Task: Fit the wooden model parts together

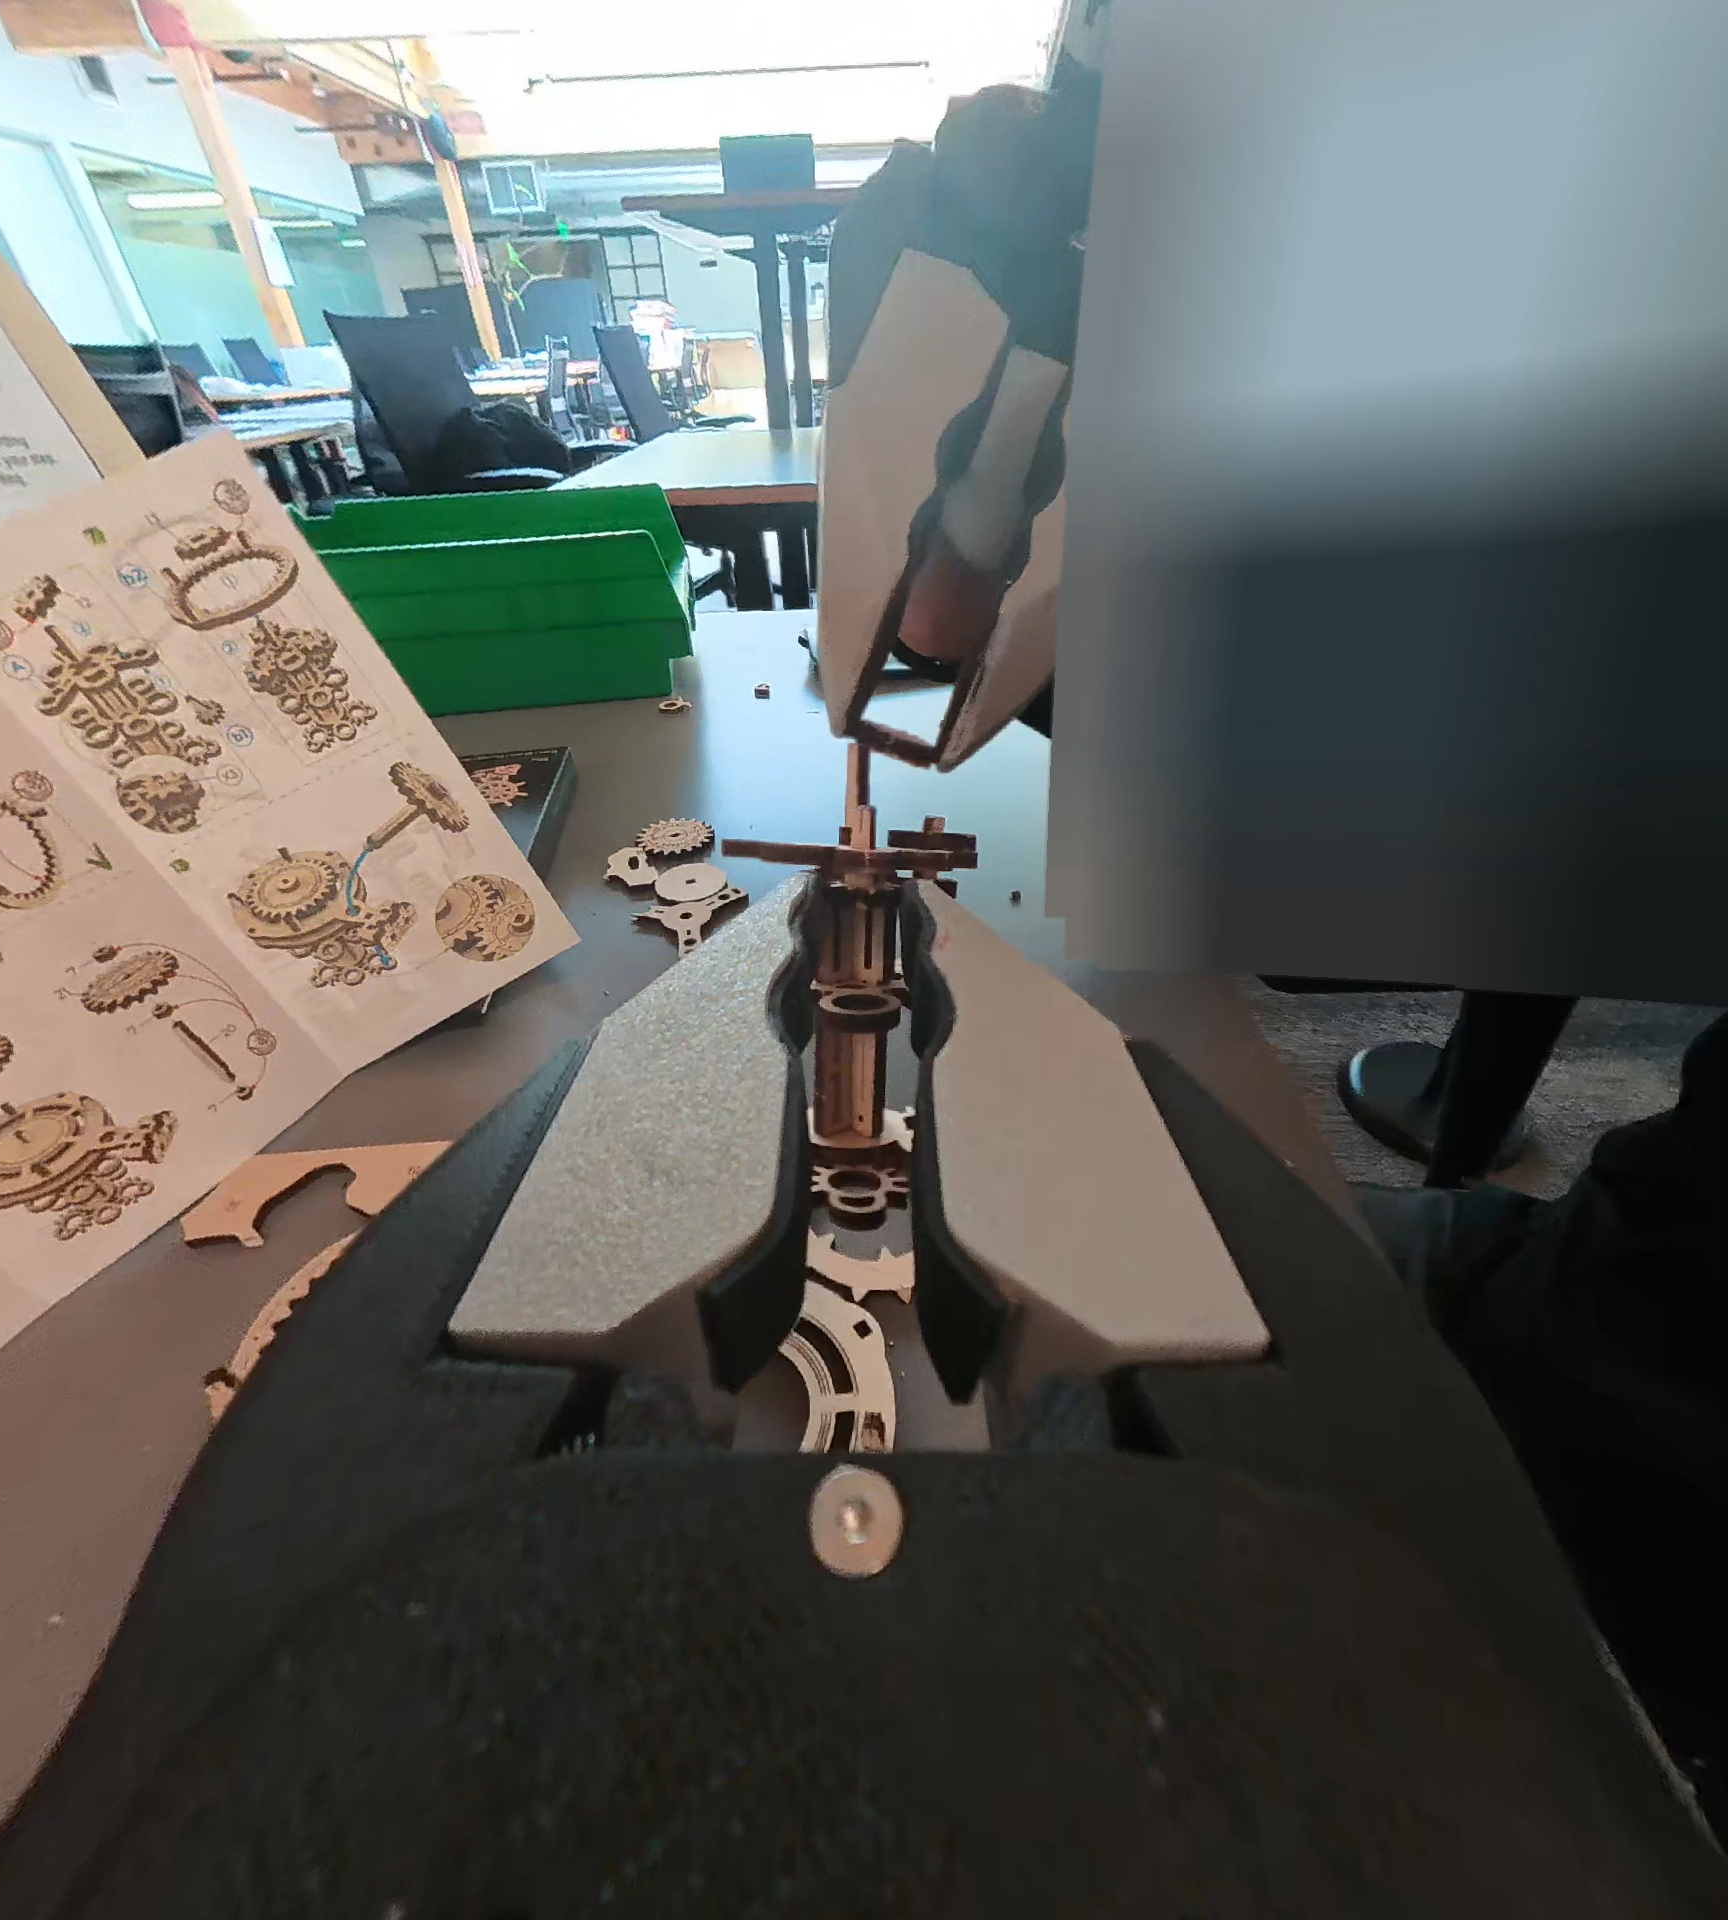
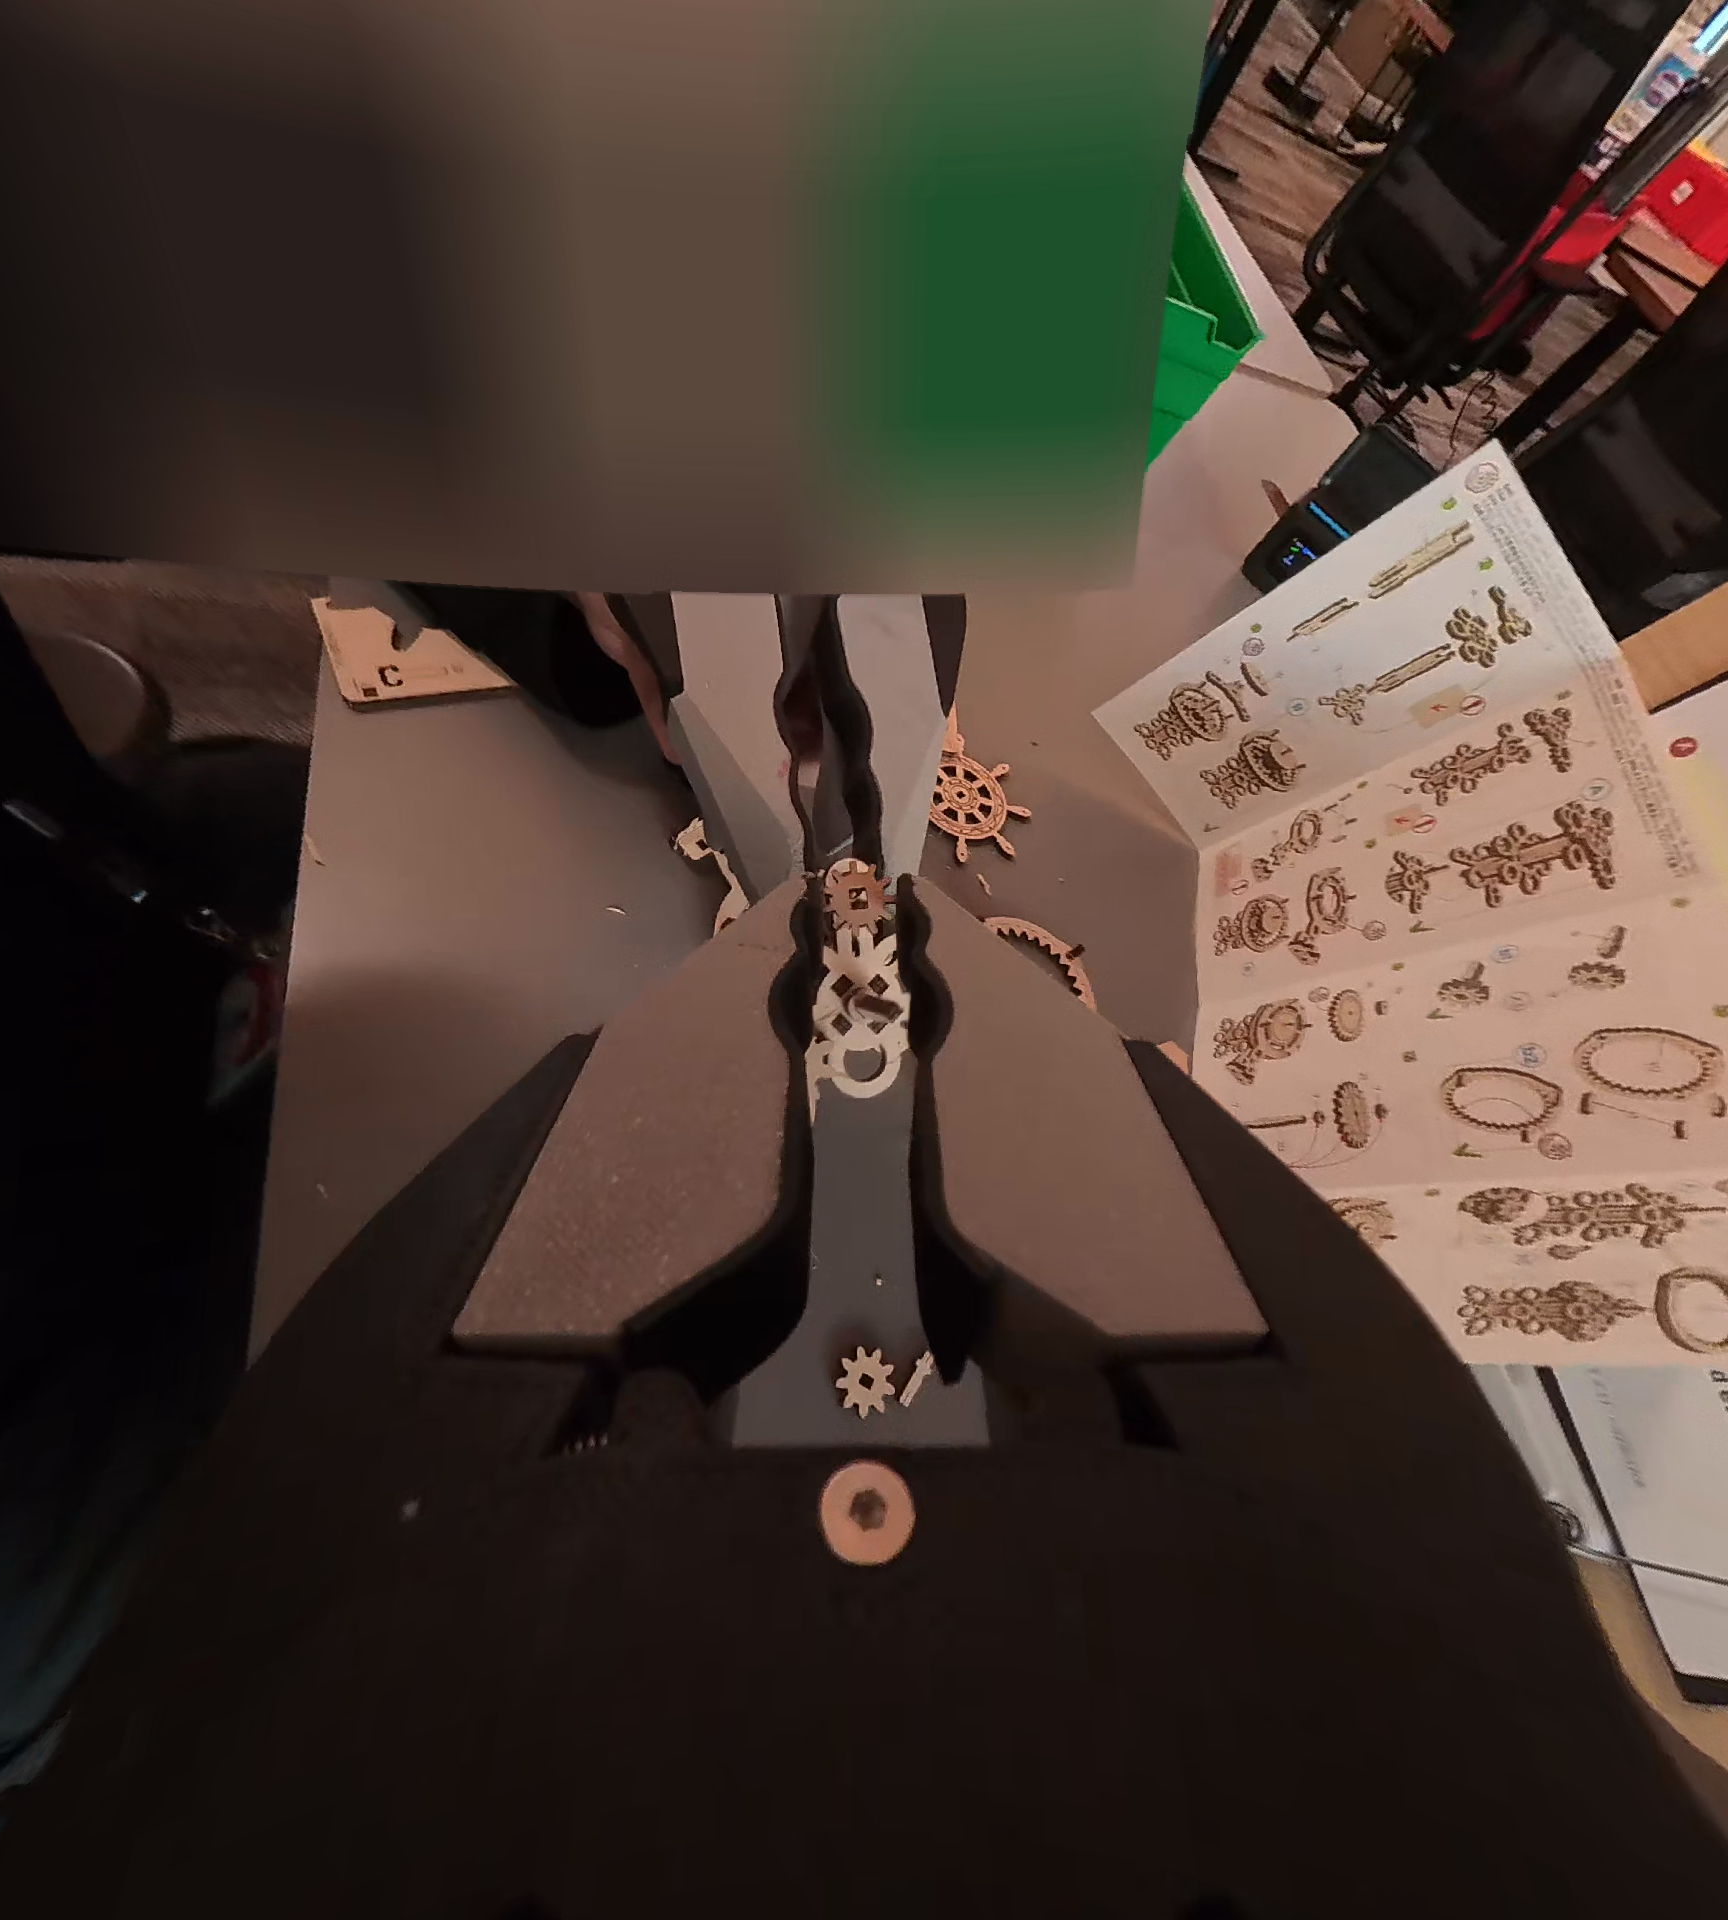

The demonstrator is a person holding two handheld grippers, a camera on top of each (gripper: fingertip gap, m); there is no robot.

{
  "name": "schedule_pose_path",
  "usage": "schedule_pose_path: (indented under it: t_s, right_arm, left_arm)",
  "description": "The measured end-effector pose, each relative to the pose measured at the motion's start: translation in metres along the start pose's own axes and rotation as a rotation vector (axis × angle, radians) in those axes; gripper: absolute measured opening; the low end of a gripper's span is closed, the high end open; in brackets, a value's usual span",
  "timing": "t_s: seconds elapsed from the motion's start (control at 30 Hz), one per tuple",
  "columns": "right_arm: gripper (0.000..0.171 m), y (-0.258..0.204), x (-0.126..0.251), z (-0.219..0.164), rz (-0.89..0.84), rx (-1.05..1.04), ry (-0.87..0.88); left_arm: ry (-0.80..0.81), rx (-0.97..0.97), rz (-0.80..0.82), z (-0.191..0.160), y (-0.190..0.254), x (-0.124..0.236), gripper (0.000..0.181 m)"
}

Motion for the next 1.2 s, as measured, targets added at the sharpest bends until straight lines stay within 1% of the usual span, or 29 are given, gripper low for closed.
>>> schedule_pose_path:
  t_s: [0.3,0.77,1.2]
  right_arm:
    - [0.009,-0.007,-0.004,0.003,0.026,0.004,0.039]
    - [0.009,-0.009,-0.003,0.01,-0.053,0.009,0.015]
    - [0.009,-0.008,-0.002,0.014,-0.104,0.015,0.002]
  left_arm:
    - [0.065,-0.089,-0.019,0.005,0.01,0.003,0.011]
    - [0.132,-0.183,0.053,0.01,0.009,0.005,0.011]
    - [0.164,-0.201,0.078,0.013,0.008,0.007,0.011]
Point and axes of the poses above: each gripper's, where its closed fingertips meet, x back along the fingers, z out of its top, y = z × x across the jaws, the point moved 5 cm from there along x, back along the fingers, and after that the axes turned 13 degrees about z, right-handed, at the moved point
